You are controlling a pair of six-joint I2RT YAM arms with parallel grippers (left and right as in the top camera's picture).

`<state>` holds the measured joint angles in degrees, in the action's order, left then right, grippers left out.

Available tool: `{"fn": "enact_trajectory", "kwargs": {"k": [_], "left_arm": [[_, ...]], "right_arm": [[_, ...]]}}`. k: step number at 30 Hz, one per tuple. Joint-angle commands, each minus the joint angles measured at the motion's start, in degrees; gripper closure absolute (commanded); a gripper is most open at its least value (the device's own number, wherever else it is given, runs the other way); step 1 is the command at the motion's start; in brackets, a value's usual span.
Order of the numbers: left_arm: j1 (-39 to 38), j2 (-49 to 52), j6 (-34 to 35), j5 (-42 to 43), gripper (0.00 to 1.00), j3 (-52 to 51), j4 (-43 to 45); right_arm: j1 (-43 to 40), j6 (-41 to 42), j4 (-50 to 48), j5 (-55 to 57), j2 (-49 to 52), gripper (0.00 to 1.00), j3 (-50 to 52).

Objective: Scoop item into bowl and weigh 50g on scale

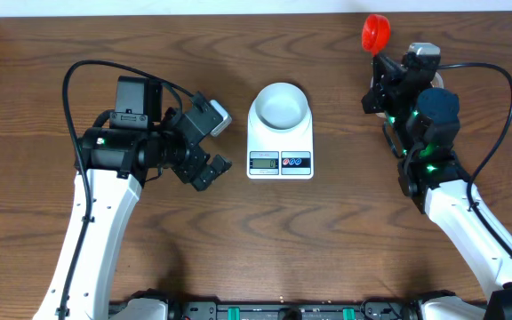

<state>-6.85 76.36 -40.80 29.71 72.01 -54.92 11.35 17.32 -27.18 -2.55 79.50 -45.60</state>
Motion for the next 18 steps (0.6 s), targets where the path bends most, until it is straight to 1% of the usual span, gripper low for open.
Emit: {"fn": "enact_trajectory", "kwargs": {"k": [1,4,8,14,18], "left_arm": [[0.2,-0.46,-1.22,1.38,0.02,0.61,-0.07],[0.2,-0.5,-1.46,1.38,0.02,0.61,-0.13],[0.2,-0.5,-3.74,1.36,0.02,0.61,-0.07],[0.2,-0.5,-3.78,1.4,0.02,0.63,0.31],[0.2,-0.83,-3.8,3.39,0.02,0.63,0.15]], "right_arm": [[-0.55,-0.68,0.0,0.44,0.33,0.99,-1.27],[-0.55,-0.68,-0.11,0.46,0.33,0.99,-1.27],[-0.55,-0.68,-0.35,0.42,0.33,0.99,-1.27],[-0.5,-0.68,-0.35,0.44,0.33,0.99,-1.27],[-0.5,-0.68,-0.44,0.46,0.33,0.99,-1.27]]}}
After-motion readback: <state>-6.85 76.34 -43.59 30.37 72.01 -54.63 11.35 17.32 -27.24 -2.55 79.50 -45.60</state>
